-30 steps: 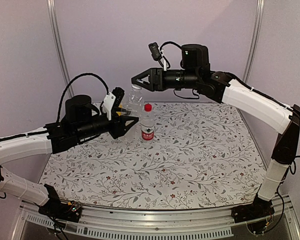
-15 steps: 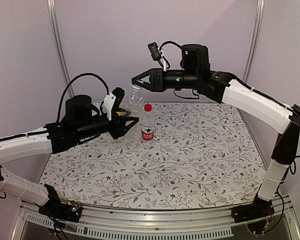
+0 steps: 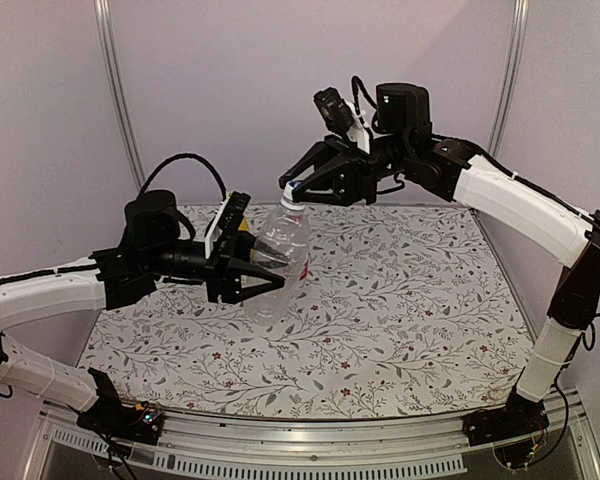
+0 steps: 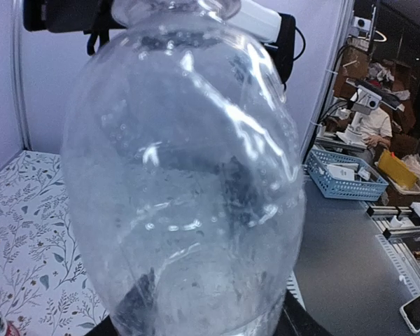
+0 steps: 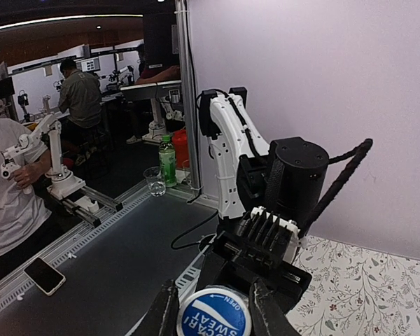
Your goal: Unscrew the bottle caps
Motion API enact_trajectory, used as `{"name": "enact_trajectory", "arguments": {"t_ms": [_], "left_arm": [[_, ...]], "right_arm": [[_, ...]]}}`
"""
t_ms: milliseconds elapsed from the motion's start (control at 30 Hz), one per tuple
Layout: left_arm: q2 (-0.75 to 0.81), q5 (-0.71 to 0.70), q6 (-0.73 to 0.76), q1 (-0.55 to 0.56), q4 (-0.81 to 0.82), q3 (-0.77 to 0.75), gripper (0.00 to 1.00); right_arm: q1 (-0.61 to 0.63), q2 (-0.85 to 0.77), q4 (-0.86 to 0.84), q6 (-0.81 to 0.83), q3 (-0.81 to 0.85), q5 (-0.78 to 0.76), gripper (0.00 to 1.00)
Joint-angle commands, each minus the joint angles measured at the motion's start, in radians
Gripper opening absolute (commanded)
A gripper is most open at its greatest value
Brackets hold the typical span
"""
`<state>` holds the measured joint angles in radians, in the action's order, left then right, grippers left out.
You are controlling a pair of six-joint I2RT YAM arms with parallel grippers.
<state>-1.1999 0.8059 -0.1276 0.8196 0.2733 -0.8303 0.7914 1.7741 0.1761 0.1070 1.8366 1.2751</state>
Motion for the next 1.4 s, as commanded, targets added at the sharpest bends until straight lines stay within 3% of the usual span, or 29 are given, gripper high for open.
{"name": "enact_trajectory", "arguments": {"t_ms": [0,200,333,733,900,1133,1367], "left_arm": [[-0.017,0.231,-0.001,0.002,0.088,-0.016,0.49],[-0.011,0.172,-0.010,-0.021,0.087,-0.016,0.49],[-0.007,0.054,0.014,-0.026,0.042,-0.024,0.48],[-0.001,-0.202,0.046,-0.031,-0.027,-0.035,0.48],[0.006,-0.339,0.046,-0.032,-0.041,-0.036,0.48],[0.020,-0.509,0.050,-0.028,-0.059,-0.033,0.46],[0.034,-0.614,0.053,-0.023,-0.072,-0.032,0.46]], "right_arm": [[-0.023,0.001,0.017,0.067,-0.003,0.093,0.15],[-0.026,0.000,0.017,0.037,-0.002,0.049,0.21],[-0.026,-0.007,0.027,0.008,-0.002,-0.054,0.24],[-0.026,-0.030,0.047,-0.050,-0.009,-0.250,0.76],[-0.026,-0.062,0.022,-0.104,-0.025,-0.335,0.88],[-0.023,-0.093,-0.023,-0.364,-0.032,-0.672,0.91],[0.018,-0.064,-0.028,-0.438,-0.005,-0.813,0.87]]}}
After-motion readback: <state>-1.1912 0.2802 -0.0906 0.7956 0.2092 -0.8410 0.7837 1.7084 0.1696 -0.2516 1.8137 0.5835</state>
